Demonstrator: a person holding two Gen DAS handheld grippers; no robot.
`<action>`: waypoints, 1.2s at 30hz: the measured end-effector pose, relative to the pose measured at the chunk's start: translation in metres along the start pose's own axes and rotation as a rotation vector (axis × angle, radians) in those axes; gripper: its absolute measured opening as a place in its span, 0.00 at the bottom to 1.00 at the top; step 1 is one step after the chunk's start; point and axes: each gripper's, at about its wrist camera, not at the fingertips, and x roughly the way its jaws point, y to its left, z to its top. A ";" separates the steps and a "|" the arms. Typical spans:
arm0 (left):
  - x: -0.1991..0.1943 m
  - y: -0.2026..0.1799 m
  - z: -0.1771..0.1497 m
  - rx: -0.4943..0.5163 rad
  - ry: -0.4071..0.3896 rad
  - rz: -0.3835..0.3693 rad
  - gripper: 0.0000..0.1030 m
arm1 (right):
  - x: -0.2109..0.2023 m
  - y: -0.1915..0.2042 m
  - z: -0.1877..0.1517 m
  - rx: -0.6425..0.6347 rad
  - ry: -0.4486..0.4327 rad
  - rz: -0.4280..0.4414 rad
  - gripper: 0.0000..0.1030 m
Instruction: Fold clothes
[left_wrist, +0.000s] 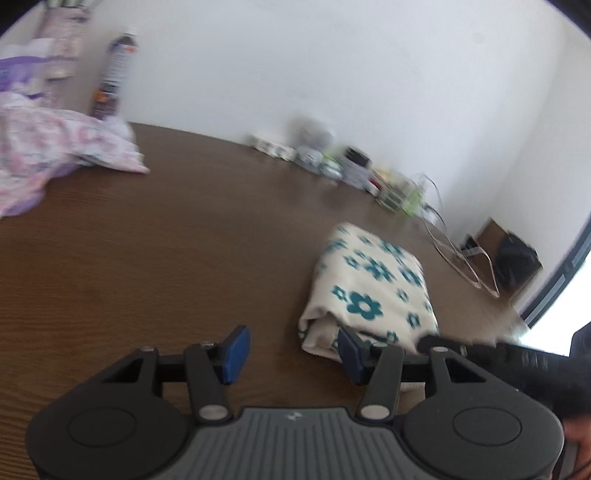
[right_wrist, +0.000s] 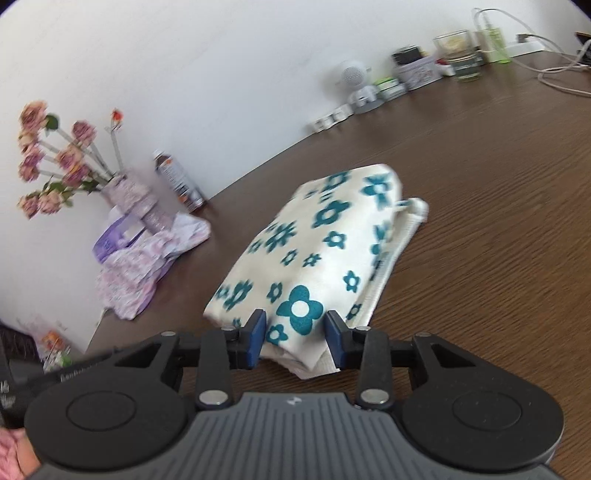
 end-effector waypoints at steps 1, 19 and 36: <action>-0.007 0.009 0.002 -0.019 -0.022 0.018 0.50 | 0.005 0.008 -0.002 -0.015 0.013 0.013 0.35; -0.031 0.024 0.012 -0.029 -0.066 -0.013 0.54 | -0.019 0.024 -0.010 -0.214 -0.102 0.051 0.38; 0.027 -0.028 0.002 0.201 0.034 -0.018 0.33 | 0.014 -0.026 0.028 -0.527 -0.009 0.120 0.38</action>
